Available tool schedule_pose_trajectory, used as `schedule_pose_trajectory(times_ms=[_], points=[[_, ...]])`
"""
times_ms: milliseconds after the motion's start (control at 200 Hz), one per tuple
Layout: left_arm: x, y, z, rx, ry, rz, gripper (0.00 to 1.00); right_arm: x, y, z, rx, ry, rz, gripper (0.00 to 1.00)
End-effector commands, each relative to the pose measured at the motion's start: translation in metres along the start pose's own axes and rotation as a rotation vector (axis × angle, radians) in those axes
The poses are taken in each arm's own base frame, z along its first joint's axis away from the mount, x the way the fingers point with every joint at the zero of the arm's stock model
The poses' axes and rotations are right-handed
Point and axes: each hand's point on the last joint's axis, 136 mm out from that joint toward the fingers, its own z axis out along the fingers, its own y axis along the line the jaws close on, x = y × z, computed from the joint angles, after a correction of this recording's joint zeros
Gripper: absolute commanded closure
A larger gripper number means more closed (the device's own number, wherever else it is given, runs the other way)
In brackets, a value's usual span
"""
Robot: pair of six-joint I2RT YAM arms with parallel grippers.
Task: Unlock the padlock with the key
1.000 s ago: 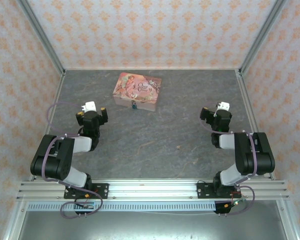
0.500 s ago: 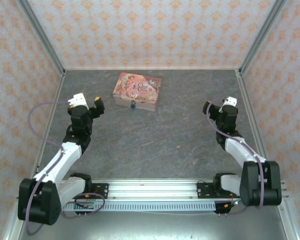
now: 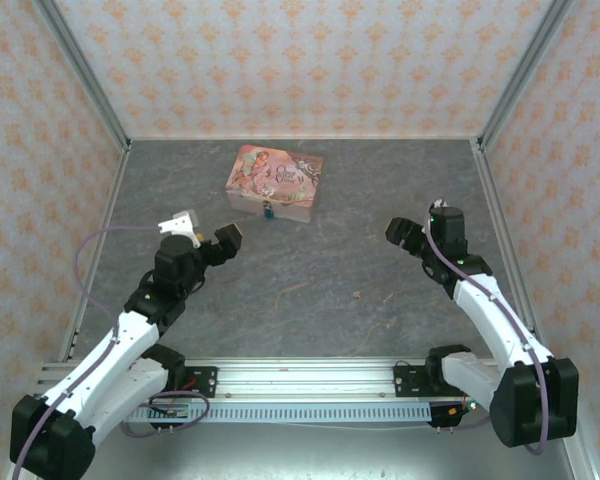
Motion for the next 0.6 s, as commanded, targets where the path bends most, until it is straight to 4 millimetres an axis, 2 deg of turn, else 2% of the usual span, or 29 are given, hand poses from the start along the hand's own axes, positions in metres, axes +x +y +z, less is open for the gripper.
schedule_pose_trajectory(times_ms=[0,215,375,495,590], points=[[0.025,-0.009,-0.002,0.036,0.081,-0.052,0.03,0.032,-0.002,-0.009,0.032,0.138,0.034,0.22],[0.052,-0.027,0.008,0.071,0.171,-0.043,0.04,0.075,0.005,-0.002,0.038,0.254,0.005,0.29],[0.059,-0.041,0.020,0.076,0.201,-0.021,0.04,0.105,0.022,0.011,0.042,0.334,-0.044,0.36],[0.065,-0.052,0.030,0.078,0.230,-0.004,0.04,0.122,0.028,0.021,0.069,0.371,-0.065,0.44],[0.073,-0.060,0.036,0.082,0.257,0.013,0.04,0.135,0.025,0.031,0.125,0.399,-0.096,0.48]])
